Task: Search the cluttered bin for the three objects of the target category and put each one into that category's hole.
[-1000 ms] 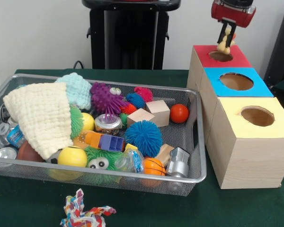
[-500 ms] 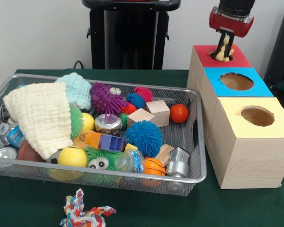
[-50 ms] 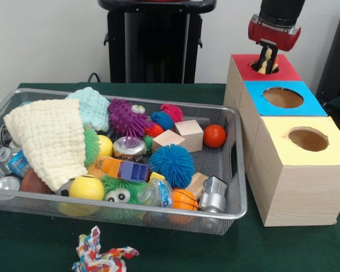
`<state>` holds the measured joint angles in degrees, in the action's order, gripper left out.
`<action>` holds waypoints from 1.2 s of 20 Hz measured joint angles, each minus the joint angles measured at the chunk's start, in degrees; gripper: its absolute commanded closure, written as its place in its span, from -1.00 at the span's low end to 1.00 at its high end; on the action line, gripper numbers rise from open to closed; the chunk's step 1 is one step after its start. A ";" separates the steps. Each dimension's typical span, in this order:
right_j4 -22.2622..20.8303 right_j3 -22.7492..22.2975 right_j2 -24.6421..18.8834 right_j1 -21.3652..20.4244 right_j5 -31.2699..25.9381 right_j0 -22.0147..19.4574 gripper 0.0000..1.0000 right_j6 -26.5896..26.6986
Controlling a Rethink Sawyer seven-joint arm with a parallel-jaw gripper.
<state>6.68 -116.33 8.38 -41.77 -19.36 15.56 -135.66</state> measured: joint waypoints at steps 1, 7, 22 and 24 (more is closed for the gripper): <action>0.12 0.00 0.02 0.06 0.00 -0.01 1.00 0.00; 0.23 0.06 0.02 0.40 1.09 -0.14 -1.00 0.01; 0.93 0.46 2.95 0.70 2.01 3.05 1.00 0.00; 0.92 0.46 3.06 0.62 2.02 3.03 1.00 0.00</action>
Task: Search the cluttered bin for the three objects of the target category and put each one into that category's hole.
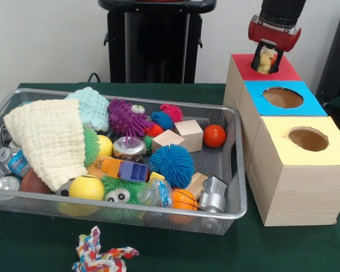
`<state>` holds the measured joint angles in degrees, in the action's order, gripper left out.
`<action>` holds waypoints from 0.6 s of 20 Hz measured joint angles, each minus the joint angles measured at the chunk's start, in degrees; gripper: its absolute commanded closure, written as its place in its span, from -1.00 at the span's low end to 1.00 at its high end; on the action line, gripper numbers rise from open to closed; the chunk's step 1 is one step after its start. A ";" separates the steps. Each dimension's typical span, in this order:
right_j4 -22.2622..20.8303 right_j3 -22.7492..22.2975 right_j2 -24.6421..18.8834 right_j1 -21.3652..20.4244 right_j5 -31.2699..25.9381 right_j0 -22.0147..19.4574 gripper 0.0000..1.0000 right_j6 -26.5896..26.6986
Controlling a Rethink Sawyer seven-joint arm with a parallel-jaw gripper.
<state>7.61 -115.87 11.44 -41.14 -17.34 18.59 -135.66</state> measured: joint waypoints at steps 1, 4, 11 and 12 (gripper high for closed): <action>0.01 0.01 0.07 -0.12 0.00 -0.11 1.00 0.00; 0.01 0.01 0.37 -0.59 0.00 -0.66 1.00 0.00; 0.00 0.02 1.60 -1.01 -0.31 -0.29 1.00 0.00; 0.01 0.02 1.65 -1.05 -0.38 -0.28 1.00 0.00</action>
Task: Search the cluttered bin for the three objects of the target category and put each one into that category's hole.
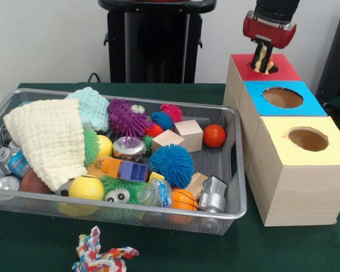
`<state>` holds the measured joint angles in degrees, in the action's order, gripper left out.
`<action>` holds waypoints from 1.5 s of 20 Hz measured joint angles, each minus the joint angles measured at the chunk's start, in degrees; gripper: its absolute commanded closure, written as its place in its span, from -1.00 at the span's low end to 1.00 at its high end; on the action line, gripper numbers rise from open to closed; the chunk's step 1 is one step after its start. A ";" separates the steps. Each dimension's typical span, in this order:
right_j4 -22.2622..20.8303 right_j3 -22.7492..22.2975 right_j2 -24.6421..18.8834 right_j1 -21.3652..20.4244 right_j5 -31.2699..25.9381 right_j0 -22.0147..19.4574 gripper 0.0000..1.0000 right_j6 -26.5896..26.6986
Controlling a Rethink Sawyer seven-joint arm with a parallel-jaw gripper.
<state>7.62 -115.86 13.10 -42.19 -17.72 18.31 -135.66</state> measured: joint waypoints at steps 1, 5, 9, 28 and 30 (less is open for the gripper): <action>0.00 0.02 0.12 -0.14 -0.31 -0.01 1.00 0.00; -0.01 0.11 0.19 -0.81 -2.14 -0.12 1.00 0.00; 0.00 0.40 0.41 -1.43 -4.90 -0.47 1.00 0.00; 0.07 0.72 0.17 0.09 -4.23 -0.74 1.00 0.00; 0.08 0.72 0.17 0.09 -4.23 -0.75 1.00 0.00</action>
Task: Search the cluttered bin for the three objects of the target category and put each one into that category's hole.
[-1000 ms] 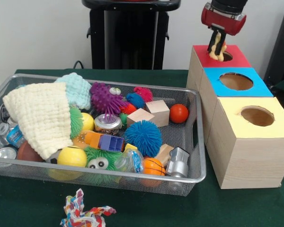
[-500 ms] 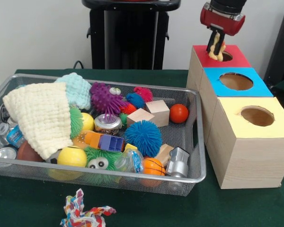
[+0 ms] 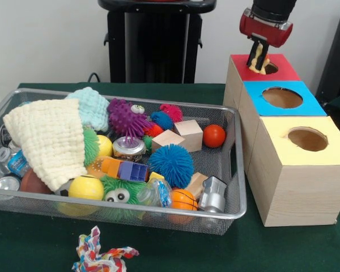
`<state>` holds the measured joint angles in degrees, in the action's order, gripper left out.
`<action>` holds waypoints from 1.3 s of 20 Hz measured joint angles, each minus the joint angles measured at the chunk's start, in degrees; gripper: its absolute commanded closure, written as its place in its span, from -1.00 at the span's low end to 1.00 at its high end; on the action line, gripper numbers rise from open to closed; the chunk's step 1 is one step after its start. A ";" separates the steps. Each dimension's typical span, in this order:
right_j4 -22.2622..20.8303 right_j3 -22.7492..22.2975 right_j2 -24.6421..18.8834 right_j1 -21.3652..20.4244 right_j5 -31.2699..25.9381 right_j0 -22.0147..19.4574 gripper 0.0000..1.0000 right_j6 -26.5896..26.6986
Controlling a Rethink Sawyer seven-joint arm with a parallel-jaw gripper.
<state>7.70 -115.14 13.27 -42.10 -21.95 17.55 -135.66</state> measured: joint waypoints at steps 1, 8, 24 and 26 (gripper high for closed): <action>0.05 0.00 0.00 0.01 0.00 -0.01 1.00 0.00; 0.39 -0.02 -0.06 0.04 -0.04 -0.11 1.00 0.00; 2.06 0.06 -0.25 0.41 0.05 -0.04 1.00 0.00; 2.05 0.08 -0.25 0.45 0.05 0.02 1.00 0.00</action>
<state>9.75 -115.05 13.02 -41.65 -21.90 17.57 -135.66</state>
